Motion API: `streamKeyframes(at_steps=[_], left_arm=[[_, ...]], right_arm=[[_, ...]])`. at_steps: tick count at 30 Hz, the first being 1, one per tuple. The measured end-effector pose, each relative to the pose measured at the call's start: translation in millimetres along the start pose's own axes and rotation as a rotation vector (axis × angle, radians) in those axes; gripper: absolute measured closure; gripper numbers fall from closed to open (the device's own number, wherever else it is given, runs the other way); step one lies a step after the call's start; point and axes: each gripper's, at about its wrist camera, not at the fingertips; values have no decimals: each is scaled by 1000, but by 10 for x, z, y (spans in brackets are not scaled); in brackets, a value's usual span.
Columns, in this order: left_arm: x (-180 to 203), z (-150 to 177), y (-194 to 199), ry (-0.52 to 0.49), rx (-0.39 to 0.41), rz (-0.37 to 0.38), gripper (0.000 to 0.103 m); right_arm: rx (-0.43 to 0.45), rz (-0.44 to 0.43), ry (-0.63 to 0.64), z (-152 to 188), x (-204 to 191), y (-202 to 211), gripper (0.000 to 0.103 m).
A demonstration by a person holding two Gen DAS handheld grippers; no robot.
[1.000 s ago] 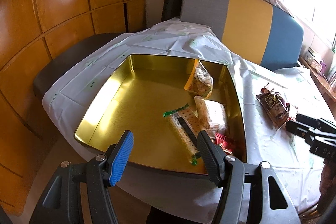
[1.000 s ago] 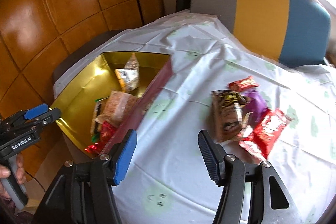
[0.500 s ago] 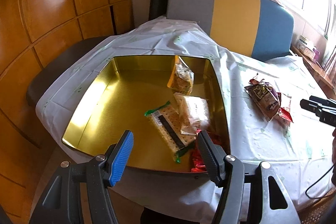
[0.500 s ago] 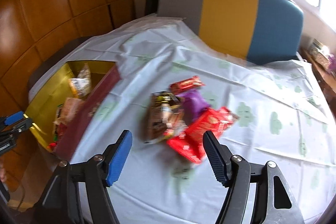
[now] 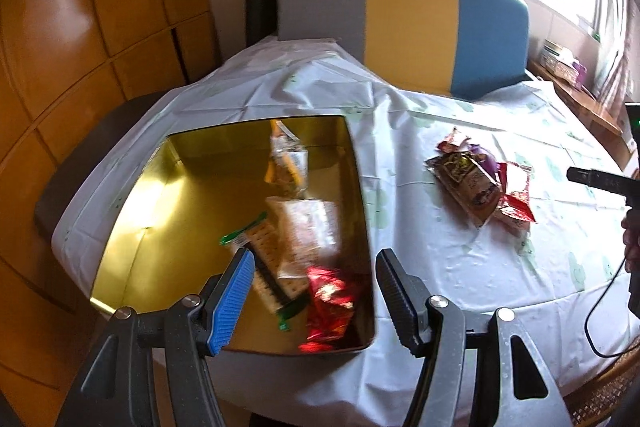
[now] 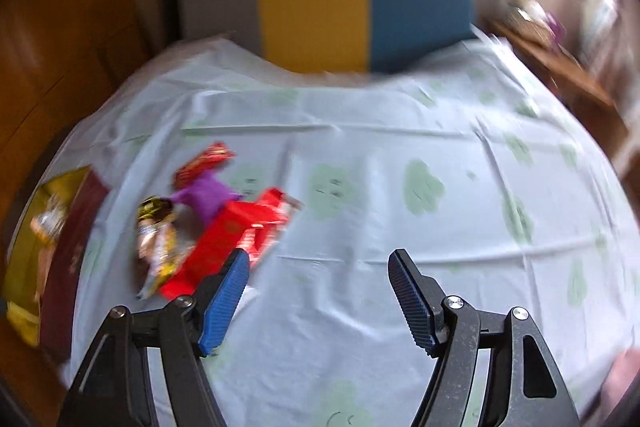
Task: Organize snacks
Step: 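Move the right tool back toward the remaining snacks beside the tray, then grasp the brown black-sesame snack bag with the left tool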
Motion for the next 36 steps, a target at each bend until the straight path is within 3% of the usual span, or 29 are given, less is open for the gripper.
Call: streamKeyframes(at_steps=[4, 11, 17, 27, 36], left_arm=[[180, -40, -69, -20, -18, 41, 39], [469, -172, -208, -30, -73, 142, 39], [751, -343, -487, 7, -169, 249, 42], [1215, -568, -990, 52, -235, 346, 42], [1365, -720, -1521, 148, -279, 383, 41]], right_arm=[[-24, 0, -87, -2, 144, -33, 18], [-49, -23, -134, 24, 197, -51, 17], [-36, -42, -118, 17, 154, -8, 16], [-21, -80, -119, -9, 123, 31, 15], [-29, -102, -120, -20, 96, 18, 14]])
Point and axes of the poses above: each gripper's, at about its wrist camera, not at the fingertips, and y roughly against the way its jaws point, x to its right, z to its underside, and after that the axes turned 7 degrees about y, right-handed
